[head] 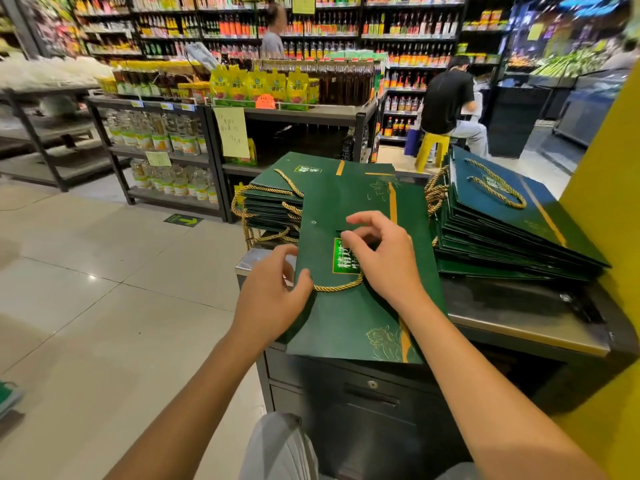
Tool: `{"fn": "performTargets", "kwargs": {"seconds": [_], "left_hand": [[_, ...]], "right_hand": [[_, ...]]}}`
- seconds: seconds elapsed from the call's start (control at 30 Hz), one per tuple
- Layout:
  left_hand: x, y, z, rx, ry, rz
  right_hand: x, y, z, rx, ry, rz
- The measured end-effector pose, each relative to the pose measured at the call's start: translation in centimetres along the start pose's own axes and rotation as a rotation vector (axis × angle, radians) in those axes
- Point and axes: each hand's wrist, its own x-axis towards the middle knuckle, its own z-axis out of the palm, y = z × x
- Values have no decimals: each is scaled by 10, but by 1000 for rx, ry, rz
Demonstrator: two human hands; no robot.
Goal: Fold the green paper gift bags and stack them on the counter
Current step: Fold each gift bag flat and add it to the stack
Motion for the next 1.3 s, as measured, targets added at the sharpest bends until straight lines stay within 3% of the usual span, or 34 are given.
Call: {"fn": "performTargets", "kwargs": {"seconds": [0.1, 0.3, 0.43, 0.73, 1.3], "left_hand": [[21, 5, -2, 20, 32, 76], [55, 1, 3, -331, -63, -75], [53, -4, 8, -452, -27, -48], [49, -13, 2, -484, -120, -7], [49, -24, 3, -464, -143, 63]], "right_hand": [[-6, 1, -4, -20, -34, -7], [-16, 3, -12, -59, -104, -20], [-11, 0, -9, -90, -111, -47], [16, -4, 20, -150, -56, -172], [12, 17, 23, -181, -34, -357]]}}
